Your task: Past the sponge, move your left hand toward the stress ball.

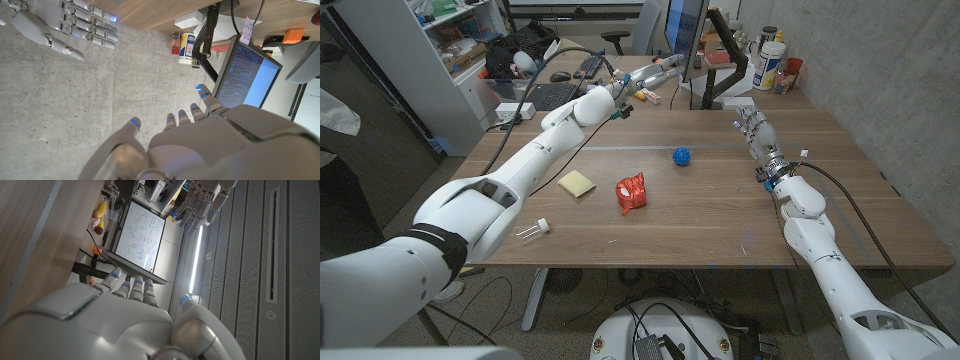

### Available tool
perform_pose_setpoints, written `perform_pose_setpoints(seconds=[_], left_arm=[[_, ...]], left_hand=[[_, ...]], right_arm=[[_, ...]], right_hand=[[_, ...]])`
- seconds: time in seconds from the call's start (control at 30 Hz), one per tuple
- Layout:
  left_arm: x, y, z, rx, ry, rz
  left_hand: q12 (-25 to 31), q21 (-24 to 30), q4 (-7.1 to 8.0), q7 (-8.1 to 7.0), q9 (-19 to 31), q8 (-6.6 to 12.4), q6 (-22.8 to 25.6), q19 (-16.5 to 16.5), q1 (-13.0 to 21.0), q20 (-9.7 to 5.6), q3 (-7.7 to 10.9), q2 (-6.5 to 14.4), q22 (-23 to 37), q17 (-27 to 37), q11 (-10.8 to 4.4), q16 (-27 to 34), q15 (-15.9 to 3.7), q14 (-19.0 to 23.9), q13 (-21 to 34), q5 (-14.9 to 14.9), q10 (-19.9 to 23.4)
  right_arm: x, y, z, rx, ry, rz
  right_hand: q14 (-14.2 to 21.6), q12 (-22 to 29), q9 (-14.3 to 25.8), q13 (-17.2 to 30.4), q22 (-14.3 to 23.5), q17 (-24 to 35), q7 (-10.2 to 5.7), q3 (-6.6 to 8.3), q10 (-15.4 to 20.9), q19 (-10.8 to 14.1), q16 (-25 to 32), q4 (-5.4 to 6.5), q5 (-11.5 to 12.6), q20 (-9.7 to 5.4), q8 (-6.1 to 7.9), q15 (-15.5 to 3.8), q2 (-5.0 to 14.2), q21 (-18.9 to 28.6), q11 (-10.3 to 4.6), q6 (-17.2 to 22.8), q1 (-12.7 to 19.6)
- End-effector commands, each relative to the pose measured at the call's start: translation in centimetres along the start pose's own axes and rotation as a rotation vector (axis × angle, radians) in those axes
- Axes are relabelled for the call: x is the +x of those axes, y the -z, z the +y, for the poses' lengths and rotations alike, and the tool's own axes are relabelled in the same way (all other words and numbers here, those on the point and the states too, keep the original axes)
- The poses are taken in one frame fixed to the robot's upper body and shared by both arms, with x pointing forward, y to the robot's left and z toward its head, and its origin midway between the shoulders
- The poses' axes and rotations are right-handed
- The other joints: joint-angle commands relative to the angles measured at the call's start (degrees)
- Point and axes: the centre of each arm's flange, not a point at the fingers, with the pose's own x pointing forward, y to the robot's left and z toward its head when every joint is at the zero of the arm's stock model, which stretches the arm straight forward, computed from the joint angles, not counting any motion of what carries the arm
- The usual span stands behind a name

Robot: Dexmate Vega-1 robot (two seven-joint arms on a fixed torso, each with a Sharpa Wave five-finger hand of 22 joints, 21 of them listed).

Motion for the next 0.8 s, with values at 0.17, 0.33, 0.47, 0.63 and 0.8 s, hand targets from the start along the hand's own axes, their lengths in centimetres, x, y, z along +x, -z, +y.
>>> perform_pose_setpoints(seconds=[0.17, 0.33, 0.47, 0.63, 0.8], left_arm=[[0.8, -1.0, -0.4, 0.088, 0.032, -0.029], [0.9, -1.3, -0.5, 0.1, 0.042, -0.036], [1.0, -1.4, -0.6, 0.109, 0.047, -0.038], [1.0, -1.7, -0.9, 0.133, 0.057, -0.043], [1.1, -2.0, -1.2, 0.19, 0.072, -0.053]], left_hand=[[0.12, -0.42, 0.17, -0.64, 0.17, -0.11, -1.83, -7.47, -0.01, 0.42, 0.15, 6.29, 0.07, -0.02, -0.27, -0.21, -1.59, -5.92, 0.17, 0.4, -4.56], [0.12, -0.47, 0.19, -0.68, 0.18, -0.17, -1.98, -7.55, -0.04, 0.59, 0.15, 6.32, 0.09, -0.01, -0.3, -0.27, -1.81, -5.91, 0.17, 0.43, -4.59], [0.15, -0.52, 0.2, -0.68, 0.18, -0.17, -1.95, -7.64, -0.06, 0.59, 0.15, 6.33, 0.1, 0.0, -0.33, -0.3, -1.88, -5.89, 0.17, 0.45, -4.55], [0.16, -0.57, 0.21, -0.71, 0.19, -0.18, -1.99, -7.7, -0.08, 0.68, 0.14, 6.33, 0.11, 0.0, -0.23, -0.36, -1.83, -5.9, 0.17, 0.47, -4.56], [0.13, -0.68, 0.21, -0.8, 0.19, -0.19, -2.0, -7.91, -0.09, 0.86, 0.13, 6.32, 0.12, 0.01, -0.37, -0.42, -1.86, -5.92, 0.17, 0.49, -4.66]], right_arm=[[0.2, 0.0, -0.3, 0.0, 0.002, -0.004], [0.2, 0.1, -0.3, 0.001, 0.002, -0.005], [0.2, 0.2, -0.4, 0.002, 0.005, -0.006], [0.2, 0.2, -0.5, 0.002, 0.004, -0.009], [0.1, 0.1, -0.5, 0.001, 0.006, -0.01]], right_hand=[[0.13, -0.07, 0.17, 0.32, 0.27, 0.23, -0.06, 0.54, 0.54, 0.21, 0.26, -0.12, -0.25, -3.66, 0.41, -0.16, 5.94, -0.09, -0.12, 0.46, 0.15], [0.13, -0.1, 0.17, 0.32, 0.27, 0.23, -0.07, 0.54, 0.5, 0.22, 0.26, -0.11, -0.26, -3.65, 0.4, -0.16, 5.92, -0.14, -0.1, 0.44, 0.13], [0.14, -0.11, 0.17, 0.32, 0.27, 0.22, -0.11, 0.55, 0.48, 0.24, 0.25, -0.13, -0.27, -3.66, 0.4, -0.22, 5.92, -0.21, -0.13, 0.45, 0.15], [0.14, -0.09, 0.17, 0.32, 0.27, 0.22, -0.1, 0.53, 0.55, 0.26, 0.25, -0.12, -0.28, -3.65, 0.41, -0.18, 5.88, -0.27, -0.16, 0.48, 0.13], [0.15, -0.09, 0.17, 0.32, 0.28, 0.23, -0.07, 0.52, 0.58, 0.29, 0.25, -0.09, -0.29, -3.64, 0.4, -0.17, 5.91, -0.34, -0.04, 0.49, 0.11]])
